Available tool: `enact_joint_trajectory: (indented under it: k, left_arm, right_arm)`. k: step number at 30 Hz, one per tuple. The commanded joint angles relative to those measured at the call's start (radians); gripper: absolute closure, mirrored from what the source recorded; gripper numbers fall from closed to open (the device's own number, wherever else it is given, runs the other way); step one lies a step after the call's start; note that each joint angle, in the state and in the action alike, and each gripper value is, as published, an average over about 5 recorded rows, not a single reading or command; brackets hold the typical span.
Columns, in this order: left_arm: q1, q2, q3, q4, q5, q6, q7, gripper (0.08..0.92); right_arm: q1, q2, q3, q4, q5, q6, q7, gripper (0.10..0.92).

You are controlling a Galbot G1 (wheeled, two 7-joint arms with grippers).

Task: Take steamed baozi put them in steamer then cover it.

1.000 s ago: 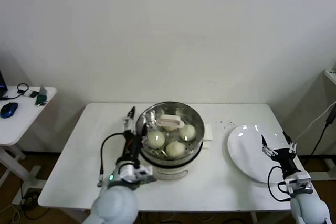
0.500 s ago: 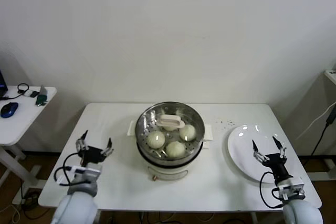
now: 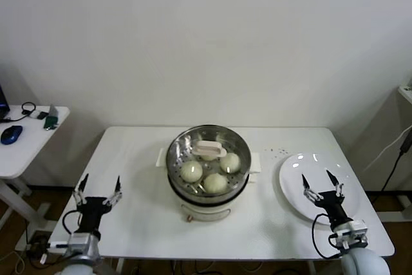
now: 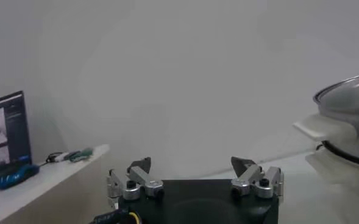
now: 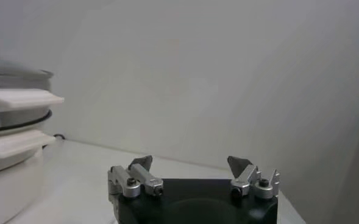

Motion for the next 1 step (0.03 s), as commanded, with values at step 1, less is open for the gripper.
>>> enact_joint_trajectory:
  k: [1]
  left_arm:
    - [0.037, -0.041, -0.052, 0.062, -0.068, -0.172, 0.021, 0.177]
  right_arm:
    - [-0.005, 0.010, -0.009, 0.009, 0.004, 0.000, -0.002, 0.203]
